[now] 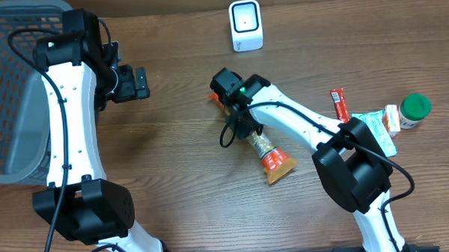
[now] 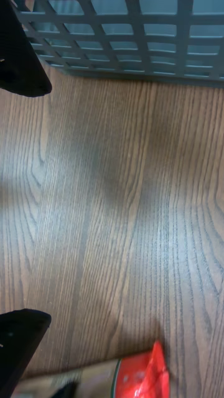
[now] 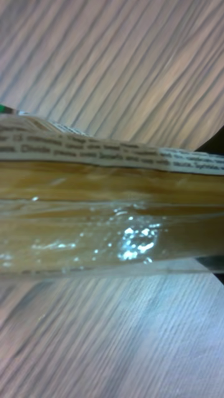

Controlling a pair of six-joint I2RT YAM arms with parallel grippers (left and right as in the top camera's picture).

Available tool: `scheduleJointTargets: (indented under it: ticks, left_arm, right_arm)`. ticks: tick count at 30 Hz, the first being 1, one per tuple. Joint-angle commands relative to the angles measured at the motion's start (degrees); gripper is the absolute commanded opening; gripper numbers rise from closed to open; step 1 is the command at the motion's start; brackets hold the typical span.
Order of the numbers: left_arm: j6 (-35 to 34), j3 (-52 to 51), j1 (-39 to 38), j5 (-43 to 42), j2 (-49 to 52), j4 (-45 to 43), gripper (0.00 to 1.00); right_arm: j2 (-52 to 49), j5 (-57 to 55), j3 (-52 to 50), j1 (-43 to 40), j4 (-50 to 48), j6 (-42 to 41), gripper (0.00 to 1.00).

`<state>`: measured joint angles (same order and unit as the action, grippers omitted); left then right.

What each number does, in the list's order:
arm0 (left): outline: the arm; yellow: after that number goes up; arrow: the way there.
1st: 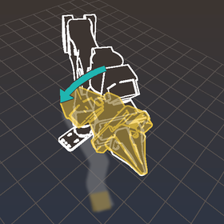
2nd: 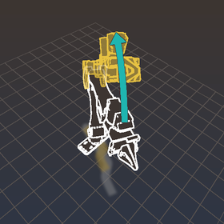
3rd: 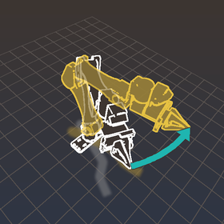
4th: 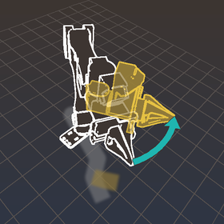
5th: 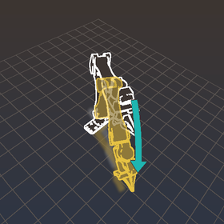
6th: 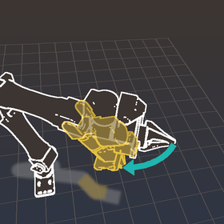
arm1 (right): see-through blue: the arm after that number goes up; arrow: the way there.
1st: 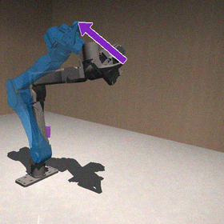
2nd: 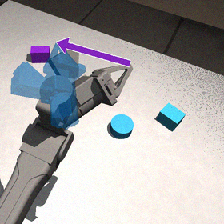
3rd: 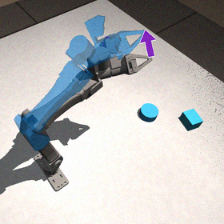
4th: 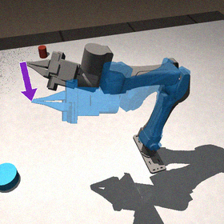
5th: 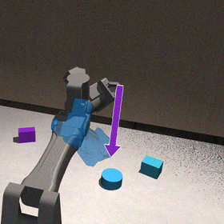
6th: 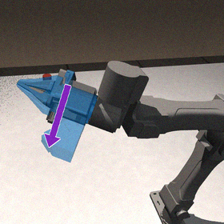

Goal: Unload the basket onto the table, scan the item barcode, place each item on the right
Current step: 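Lift the spaghetti package upright with the right gripper, then carry the spaghetti package to the scanner and hold it there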

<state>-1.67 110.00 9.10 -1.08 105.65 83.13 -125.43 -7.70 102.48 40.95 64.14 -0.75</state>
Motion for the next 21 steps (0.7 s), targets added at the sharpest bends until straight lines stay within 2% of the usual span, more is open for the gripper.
scheduleJointTargets:
  ticks: [1, 6, 11, 21]
  left_arm:
    - [0.44, 1.03, -0.13, -0.22, -1.42, -0.02, 1.00]
    - [0.42, 1.03, -0.11, -0.22, -1.42, -0.02, 1.00]
    - [0.42, 1.03, -0.11, -0.24, -1.42, -0.02, 1.00]
    - [0.42, 1.03, -0.11, -0.22, -1.42, -0.02, 1.00]
  right_arm:
    - [6.64, -4.11, 10.51, -0.33, 5.42, 7.52, 0.04]
    - [6.78, -4.13, 27.04, -0.57, 17.25, 11.61, 0.03]
    - [6.78, -8.81, 39.95, -1.97, 21.44, 13.77, 0.03]
    - [2.97, -12.15, 42.27, -4.44, 12.50, 28.83, 0.03]
